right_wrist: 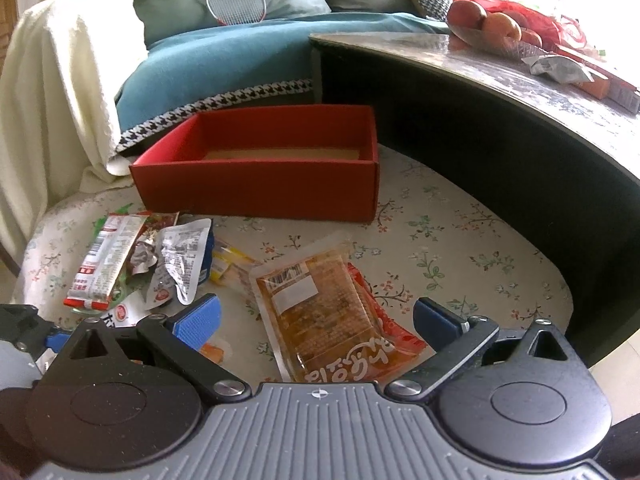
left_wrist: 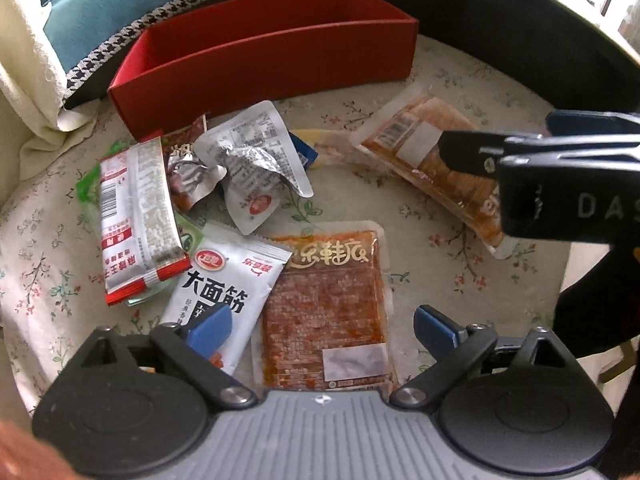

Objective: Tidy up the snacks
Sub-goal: 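Grasp the brown-red square snack pack with the left tool while the right tool grasps the clear brown snack packet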

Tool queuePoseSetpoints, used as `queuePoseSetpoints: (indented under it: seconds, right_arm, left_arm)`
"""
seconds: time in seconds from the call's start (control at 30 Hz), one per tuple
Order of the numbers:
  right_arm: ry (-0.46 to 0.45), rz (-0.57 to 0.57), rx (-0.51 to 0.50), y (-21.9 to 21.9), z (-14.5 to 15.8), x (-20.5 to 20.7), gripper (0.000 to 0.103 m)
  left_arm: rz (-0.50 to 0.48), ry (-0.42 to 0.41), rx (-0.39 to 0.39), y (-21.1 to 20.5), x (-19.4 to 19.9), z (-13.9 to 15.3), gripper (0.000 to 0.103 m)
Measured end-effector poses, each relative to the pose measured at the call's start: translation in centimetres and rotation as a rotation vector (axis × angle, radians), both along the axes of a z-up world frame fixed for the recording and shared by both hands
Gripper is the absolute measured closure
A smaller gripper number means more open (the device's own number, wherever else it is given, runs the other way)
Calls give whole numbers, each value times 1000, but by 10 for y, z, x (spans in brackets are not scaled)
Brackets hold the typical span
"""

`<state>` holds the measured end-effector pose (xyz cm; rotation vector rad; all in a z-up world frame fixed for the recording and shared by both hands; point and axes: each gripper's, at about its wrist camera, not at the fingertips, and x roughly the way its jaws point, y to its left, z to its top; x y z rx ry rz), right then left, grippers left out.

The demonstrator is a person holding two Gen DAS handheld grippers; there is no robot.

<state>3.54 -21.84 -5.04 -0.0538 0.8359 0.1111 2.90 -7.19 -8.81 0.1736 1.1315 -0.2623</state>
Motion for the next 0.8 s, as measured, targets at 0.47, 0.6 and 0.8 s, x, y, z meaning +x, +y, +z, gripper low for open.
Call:
queuePoseSetpoints:
  seconds: [0.47,0.6,0.8]
  right_arm:
    - [10,-62,10,-18,0,7,1]
    - [37,-78,15,-21,-3,9,1]
    - [65,-89,18,-25,-7,12,1]
  left_arm:
    - [-4,-64,-12,0,-3,5,85]
    - [-24,-49,-24,-6,-4,5,82]
    - [-85,-60,23,-33,-4,-3,50]
